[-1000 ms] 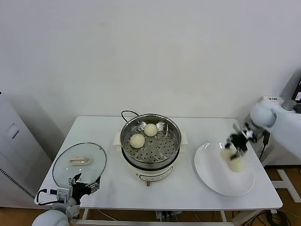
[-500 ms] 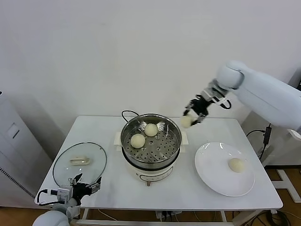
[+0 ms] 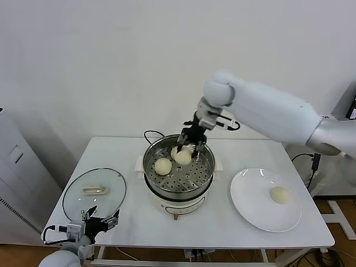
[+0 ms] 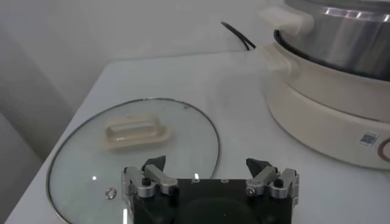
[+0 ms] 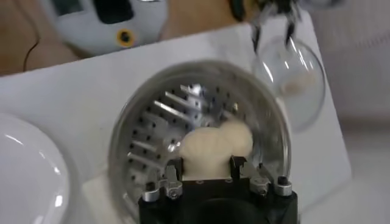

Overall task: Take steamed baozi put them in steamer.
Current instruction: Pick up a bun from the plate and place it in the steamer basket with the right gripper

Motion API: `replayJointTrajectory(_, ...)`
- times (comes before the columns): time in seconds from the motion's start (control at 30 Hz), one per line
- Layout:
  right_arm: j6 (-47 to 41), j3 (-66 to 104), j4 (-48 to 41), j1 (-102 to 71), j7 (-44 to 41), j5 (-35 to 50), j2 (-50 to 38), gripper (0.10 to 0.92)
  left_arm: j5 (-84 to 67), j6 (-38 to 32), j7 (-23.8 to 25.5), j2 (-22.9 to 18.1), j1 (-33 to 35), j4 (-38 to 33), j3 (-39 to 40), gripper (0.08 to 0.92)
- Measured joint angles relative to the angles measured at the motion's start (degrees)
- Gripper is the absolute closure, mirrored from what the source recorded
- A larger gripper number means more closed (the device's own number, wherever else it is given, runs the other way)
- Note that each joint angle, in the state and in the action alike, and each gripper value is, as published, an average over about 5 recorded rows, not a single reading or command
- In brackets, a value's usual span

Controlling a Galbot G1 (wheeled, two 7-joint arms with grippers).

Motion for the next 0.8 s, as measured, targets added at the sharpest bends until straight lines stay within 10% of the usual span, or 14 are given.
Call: replayJointTrajectory(0.8, 7.87, 2.23, 2.95, -9.90, 0.06, -14.24, 3.70, 0.497, -0.08, -0.20, 0.08, 0.16, 0.01, 0.66, -0.32, 0.177)
